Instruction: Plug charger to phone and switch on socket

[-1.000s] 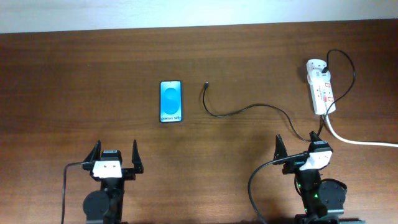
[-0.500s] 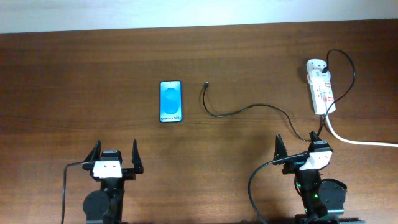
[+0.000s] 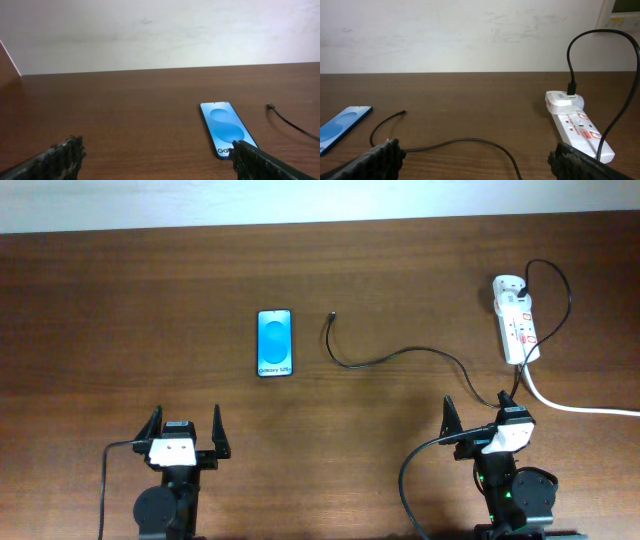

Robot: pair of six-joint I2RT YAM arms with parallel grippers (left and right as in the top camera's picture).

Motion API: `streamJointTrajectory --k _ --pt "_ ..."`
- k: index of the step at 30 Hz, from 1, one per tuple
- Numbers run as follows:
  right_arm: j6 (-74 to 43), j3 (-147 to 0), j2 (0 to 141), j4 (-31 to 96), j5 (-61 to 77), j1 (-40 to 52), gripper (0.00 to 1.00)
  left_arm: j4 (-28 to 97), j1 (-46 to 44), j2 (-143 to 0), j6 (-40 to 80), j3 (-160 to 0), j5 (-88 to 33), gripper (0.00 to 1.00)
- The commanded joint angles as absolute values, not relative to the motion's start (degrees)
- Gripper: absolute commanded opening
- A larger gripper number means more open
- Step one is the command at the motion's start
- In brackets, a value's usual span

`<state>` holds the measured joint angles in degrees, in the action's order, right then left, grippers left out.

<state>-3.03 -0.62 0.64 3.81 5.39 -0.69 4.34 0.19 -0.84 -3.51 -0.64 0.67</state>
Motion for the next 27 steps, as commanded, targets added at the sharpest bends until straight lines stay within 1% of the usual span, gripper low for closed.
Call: streamJointTrajectory --k 1,3,4,5,21,27 --pt "-3.3 -0.3 0.2 4.1 5.3 -0.4 0.98 4.7 0.6 -0.3 -4.4 -0.5 1.2 0.99" --pt "-3.3 -0.3 0.2 4.1 5.3 -0.4 0.98 4.7 0.6 -0.3 -4.4 -0.5 1.2 0.99" --pt "-3.3 -0.3 0.2 4.1 5.3 -0.4 0.98 4.7 0.5 -0.3 -4.4 -0.5 1.2 0.97" --pt "-3.3 -0.3 0.2 4.1 5.3 -0.4 0.98 4.7 0.6 -0.3 -4.4 -0.5 1.2 0.99" --pt "-3.3 -0.3 0.2 4.1 5.3 -0.4 0.98 3.4 0.6 -0.3 -4.7 -0.5 1.5 0.99" --pt "-3.3 -0.3 0.2 4.1 5.3 -0.4 0.98 4.8 0.5 -0.3 -4.6 -0.5 1.4 0.99"
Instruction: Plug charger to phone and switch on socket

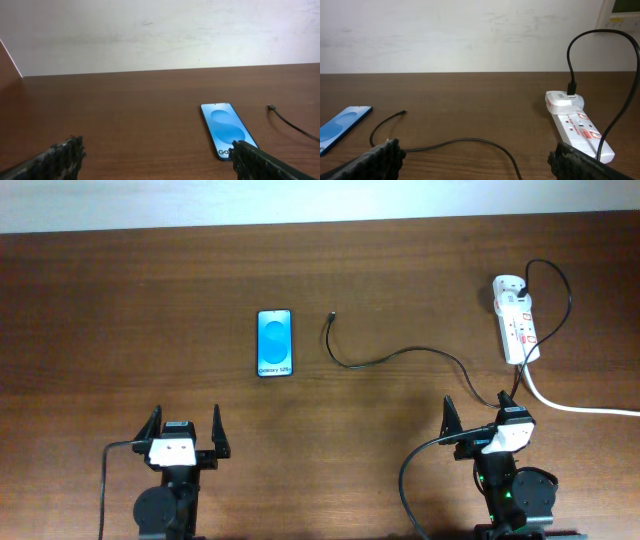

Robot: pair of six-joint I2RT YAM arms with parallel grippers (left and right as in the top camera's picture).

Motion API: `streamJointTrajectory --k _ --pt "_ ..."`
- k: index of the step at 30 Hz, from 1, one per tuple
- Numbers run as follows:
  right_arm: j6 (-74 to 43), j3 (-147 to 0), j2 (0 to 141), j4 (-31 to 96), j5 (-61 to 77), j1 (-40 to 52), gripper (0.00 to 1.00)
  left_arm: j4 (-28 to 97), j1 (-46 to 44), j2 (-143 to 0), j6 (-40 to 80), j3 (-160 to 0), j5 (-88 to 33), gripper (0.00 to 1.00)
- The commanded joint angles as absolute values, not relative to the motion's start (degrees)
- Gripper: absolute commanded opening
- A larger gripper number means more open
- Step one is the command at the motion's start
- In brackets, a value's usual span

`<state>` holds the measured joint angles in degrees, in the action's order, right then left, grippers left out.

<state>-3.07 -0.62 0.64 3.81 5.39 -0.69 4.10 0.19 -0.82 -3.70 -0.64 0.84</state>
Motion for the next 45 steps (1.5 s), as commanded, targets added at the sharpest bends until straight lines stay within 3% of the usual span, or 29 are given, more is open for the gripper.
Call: streamJointTrajectory --k 1,7,33,45 --pt "-3.3 -0.3 0.2 4.1 5.3 -0.4 0.98 4.7 0.6 -0.3 -4.7 -0.5 1.5 0.99" --pt "-3.3 -0.3 0.2 4.1 5.3 -0.4 0.99 3.5 0.5 -0.3 -4.6 -0.5 -6.4 0.99" --pt "-3.3 -0.3 0.2 4.1 5.3 -0.4 0.98 -6.4 0.5 -3.8 0.4 -1.3 -11.9 0.99" --pt "-3.3 -0.3 0.2 4.1 5.3 -0.4 0.98 -9.5 0.5 -17.4 0.6 -7.4 -14.3 0.99"
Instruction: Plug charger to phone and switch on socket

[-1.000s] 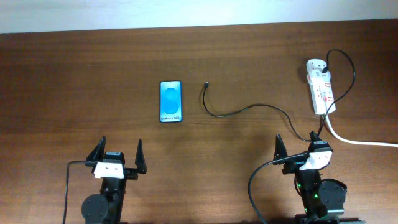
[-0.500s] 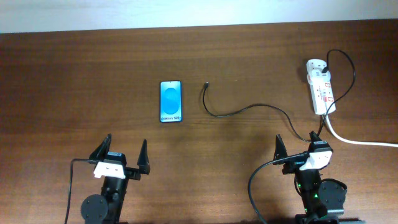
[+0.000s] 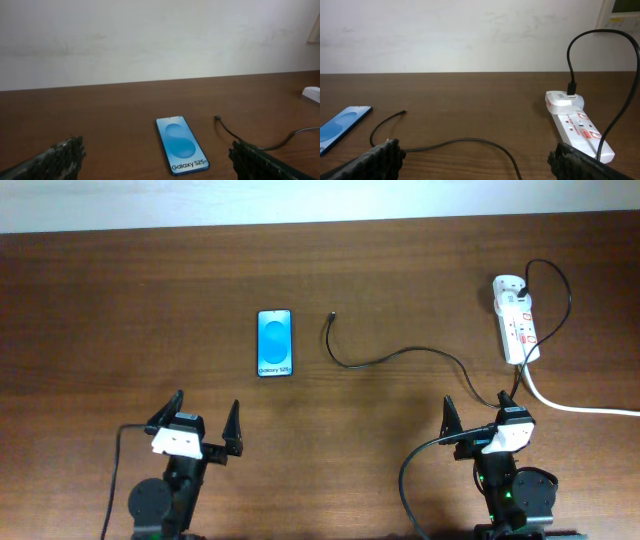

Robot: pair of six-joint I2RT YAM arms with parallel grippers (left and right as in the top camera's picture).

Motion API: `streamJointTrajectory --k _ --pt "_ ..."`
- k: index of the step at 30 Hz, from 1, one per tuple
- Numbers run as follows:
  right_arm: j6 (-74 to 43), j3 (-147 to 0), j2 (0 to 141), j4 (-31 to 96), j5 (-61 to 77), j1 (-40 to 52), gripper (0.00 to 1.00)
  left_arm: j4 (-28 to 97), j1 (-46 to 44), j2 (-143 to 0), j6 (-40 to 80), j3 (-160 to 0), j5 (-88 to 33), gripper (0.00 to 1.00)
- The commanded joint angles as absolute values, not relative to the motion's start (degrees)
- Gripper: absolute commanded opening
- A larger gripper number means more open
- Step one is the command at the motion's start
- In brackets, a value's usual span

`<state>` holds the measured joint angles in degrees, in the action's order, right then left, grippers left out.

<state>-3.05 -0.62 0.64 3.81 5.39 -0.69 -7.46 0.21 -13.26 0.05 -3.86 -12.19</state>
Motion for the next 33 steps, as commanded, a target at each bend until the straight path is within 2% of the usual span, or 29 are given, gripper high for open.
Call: streamJointTrajectory --k 1,8,12,18,33 --pt "-3.3 -0.3 0.2 4.1 5.3 -0.4 0.98 -10.4 0.5 -19.2 0.6 -8.2 -15.0 0.99" --pt "-3.3 -0.3 0.2 4.1 5.3 -0.4 0.98 -12.0 0.5 -35.8 0.6 -17.6 -18.5 0.99" --pt "-3.3 -0.3 0.2 4.1 5.3 -0.4 0.98 -11.8 0.5 -46.0 0.6 -24.1 -24.5 0.99" --pt "-3.3 -0.3 0.2 4.1 5.3 -0.4 0.98 -6.2 0.5 -58.7 0.6 -35.4 -29.8 0.99" --pt "-3.3 -0.3 0.2 4.1 5.3 -0.4 0.98 -6.7 0.6 -62.8 0.6 -42.1 -29.6 0.99"
